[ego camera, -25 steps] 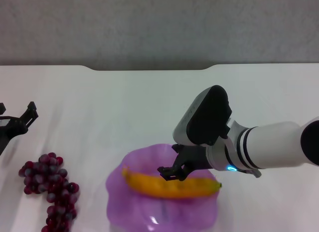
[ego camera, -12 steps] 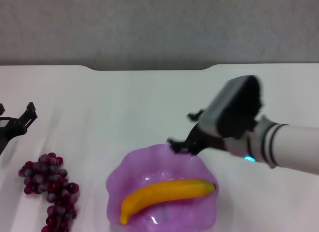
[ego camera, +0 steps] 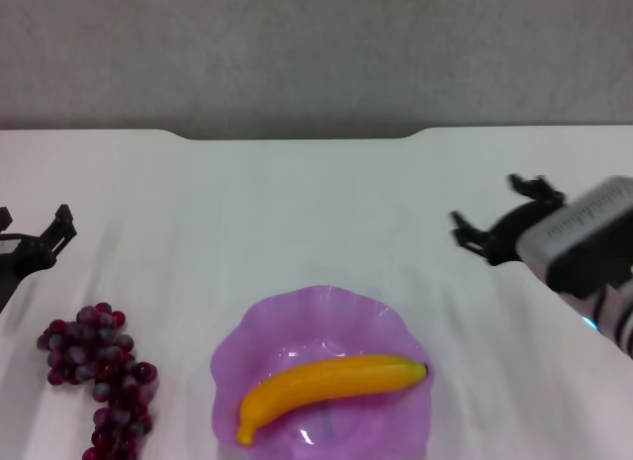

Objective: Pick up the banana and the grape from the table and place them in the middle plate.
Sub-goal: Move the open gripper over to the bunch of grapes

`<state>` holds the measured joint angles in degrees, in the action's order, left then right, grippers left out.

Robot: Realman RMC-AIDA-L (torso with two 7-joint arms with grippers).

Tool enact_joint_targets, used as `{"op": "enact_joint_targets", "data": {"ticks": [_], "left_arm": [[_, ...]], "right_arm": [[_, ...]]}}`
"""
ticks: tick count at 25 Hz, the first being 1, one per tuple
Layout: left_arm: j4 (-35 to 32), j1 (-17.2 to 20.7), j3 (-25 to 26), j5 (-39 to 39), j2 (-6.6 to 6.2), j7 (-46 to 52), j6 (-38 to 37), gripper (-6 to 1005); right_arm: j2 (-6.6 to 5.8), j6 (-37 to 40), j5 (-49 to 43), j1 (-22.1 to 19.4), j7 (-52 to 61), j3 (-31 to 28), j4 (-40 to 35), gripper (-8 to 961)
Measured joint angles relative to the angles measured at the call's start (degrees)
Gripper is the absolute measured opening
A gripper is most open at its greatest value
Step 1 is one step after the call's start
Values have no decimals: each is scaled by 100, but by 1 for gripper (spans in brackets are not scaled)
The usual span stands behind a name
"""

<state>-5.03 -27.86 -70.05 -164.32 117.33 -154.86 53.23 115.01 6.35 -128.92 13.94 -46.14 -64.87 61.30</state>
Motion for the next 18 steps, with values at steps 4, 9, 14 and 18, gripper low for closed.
{"op": "enact_joint_targets", "data": {"ticks": [4,9,14,18], "left_arm": [[14,-28,0,0,8,0,-11,859],[23,-36,-1,-1,15,0,-1,859],[44,-48,-82,5,39,42,3,859],[45,-105,-309,5,44,189,3,859]], "right_arm": [[13,1573,49,36,408,412,-970,892],[14,3732,32,220,1632,1158,-2387,892],[22,4835,43,637,2998,1791,-3716,892],[54,5199,46,697,3351,1934,-4159,892]]}}
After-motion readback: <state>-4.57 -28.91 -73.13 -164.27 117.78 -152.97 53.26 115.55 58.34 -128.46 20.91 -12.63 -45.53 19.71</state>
